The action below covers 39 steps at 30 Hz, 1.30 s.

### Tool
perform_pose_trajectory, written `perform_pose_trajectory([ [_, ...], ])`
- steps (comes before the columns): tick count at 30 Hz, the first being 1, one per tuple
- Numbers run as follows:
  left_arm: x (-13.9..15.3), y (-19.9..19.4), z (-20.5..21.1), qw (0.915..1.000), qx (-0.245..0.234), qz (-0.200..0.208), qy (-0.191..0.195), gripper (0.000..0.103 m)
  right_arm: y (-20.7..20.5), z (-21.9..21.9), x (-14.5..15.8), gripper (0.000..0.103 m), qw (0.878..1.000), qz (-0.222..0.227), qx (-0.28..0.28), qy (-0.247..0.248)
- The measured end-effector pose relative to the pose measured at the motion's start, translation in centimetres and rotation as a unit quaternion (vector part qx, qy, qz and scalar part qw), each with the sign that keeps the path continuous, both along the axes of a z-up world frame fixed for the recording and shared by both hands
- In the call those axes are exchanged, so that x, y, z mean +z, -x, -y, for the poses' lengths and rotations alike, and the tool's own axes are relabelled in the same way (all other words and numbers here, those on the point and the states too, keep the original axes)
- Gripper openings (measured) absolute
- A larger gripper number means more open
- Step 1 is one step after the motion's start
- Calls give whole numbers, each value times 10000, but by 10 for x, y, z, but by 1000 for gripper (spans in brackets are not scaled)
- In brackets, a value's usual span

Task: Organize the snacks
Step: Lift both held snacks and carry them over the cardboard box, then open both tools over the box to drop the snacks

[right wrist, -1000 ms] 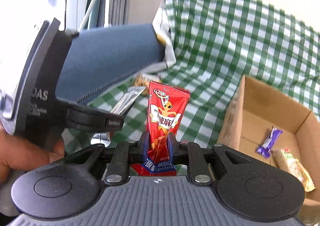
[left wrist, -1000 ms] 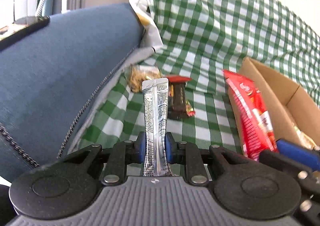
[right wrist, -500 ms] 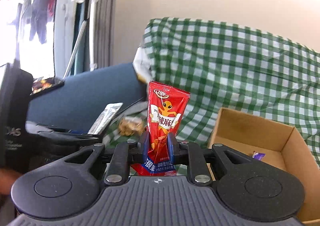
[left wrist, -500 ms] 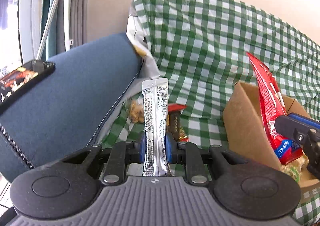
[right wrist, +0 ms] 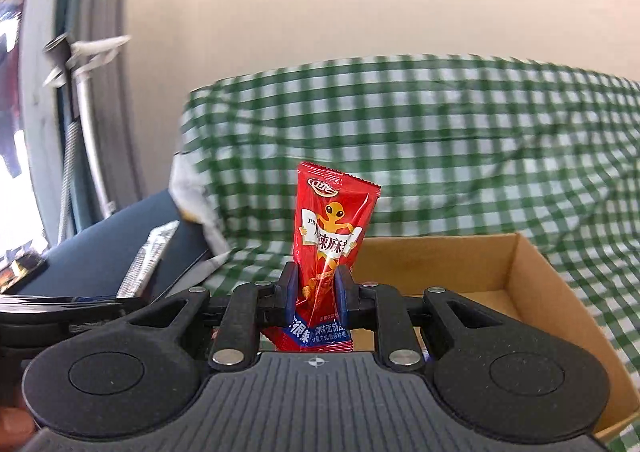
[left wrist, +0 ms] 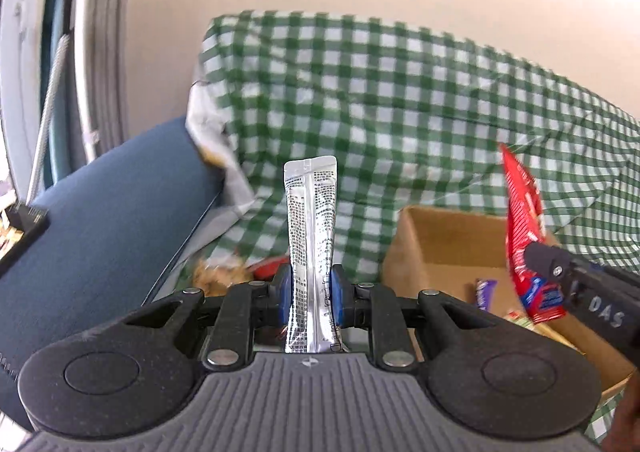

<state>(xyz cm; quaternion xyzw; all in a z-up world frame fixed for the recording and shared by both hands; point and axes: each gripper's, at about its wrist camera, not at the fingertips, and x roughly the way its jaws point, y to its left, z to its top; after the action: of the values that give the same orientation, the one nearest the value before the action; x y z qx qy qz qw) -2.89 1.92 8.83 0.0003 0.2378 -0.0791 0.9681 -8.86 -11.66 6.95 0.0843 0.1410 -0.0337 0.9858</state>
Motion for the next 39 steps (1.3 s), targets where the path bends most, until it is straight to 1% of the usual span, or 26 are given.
perform_pose_trajectory([
  [9,30,-7,58,9974,-555,434,-137,22,3,44,2,21,9972,102,-657,-352],
  [13,42,-8,81,9952,-775,593,-122,22,9,60,3,21,9922,248,-1111,-500],
  [17,49,-10,101,9930,-984,640,-115,22,20,75,2,21,9832,456,-1644,-641],
  [20,52,-13,118,9910,-1147,677,-134,22,24,83,1,21,9783,505,-1879,-708],
  [26,56,-21,150,9870,-1407,759,-179,22,27,94,-1,21,9724,531,-2128,-796],
  [29,54,-27,168,9850,-1577,659,-251,23,28,98,-2,21,9692,550,-2253,-826],
  [30,53,-29,173,9842,-1647,589,-285,24,29,99,-2,21,9681,546,-2299,-835],
  [31,51,-33,180,9828,-1763,457,-320,25,28,99,-3,21,9668,526,-2360,-825],
  [33,50,-36,187,9793,-1968,339,-336,32,27,100,-4,28,9613,445,-2616,-736],
  [34,50,-34,187,9779,-2022,413,-333,38,25,102,-6,31,9578,399,-2761,-700],
  [35,50,-30,185,9769,-2043,536,-341,40,25,104,-8,37,9557,351,-2837,-696],
  [37,46,-26,175,9745,-2097,696,-390,40,23,104,-12,46,9551,276,-2861,-724],
  [39,39,-24,158,9749,-2056,752,-404,40,22,100,-15,48,9560,194,-2855,-642],
])
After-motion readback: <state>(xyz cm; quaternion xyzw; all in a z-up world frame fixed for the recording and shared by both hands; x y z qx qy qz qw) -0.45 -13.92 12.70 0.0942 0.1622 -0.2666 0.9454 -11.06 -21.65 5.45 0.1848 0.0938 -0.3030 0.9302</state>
